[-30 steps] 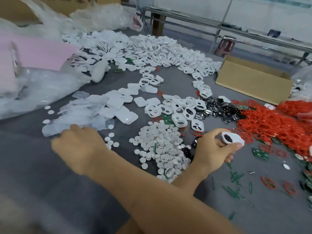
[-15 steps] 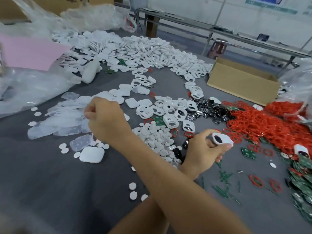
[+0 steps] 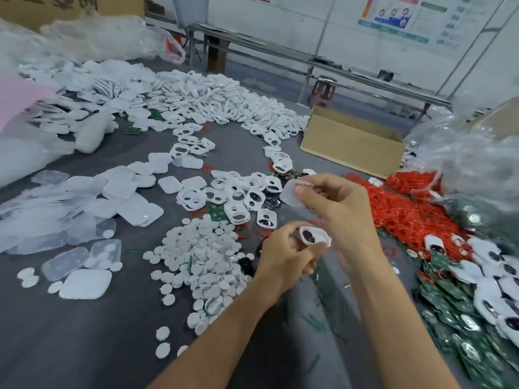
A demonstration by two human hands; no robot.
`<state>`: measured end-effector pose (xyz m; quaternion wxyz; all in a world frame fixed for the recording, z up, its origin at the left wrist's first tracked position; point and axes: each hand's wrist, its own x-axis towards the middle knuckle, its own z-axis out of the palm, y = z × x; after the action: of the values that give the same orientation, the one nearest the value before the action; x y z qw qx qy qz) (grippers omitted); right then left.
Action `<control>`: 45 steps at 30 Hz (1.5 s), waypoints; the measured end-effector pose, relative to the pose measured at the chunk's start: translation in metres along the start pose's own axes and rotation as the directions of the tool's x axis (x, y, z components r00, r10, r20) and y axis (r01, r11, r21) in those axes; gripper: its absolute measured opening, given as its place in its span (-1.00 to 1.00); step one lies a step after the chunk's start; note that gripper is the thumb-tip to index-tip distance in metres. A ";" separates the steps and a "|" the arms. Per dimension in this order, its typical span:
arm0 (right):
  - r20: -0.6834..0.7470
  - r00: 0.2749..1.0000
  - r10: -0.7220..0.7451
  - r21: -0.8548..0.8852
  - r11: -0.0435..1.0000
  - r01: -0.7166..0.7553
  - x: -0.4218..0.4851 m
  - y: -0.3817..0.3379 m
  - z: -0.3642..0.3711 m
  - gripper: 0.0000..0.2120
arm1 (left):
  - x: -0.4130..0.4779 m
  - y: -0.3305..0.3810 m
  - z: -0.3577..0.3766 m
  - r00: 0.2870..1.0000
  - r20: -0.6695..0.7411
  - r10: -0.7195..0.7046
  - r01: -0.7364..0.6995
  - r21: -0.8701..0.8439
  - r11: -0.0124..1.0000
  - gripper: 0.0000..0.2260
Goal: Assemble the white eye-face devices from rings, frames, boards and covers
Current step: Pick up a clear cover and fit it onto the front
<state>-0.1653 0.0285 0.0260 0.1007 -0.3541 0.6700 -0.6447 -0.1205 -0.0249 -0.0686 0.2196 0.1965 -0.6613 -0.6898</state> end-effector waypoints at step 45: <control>-0.012 1.000 0.025 -0.326 0.945 -0.027 0.005 0.028 -0.059 -0.84 | -0.002 -0.002 -0.009 0.998 0.058 0.034 -0.017 -0.270 0.963 -0.73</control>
<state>-0.2130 0.0703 0.0105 0.0466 -0.3546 0.7724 -0.5249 -0.1139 -0.0309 -0.0715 0.2326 0.1350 -0.5702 -0.7762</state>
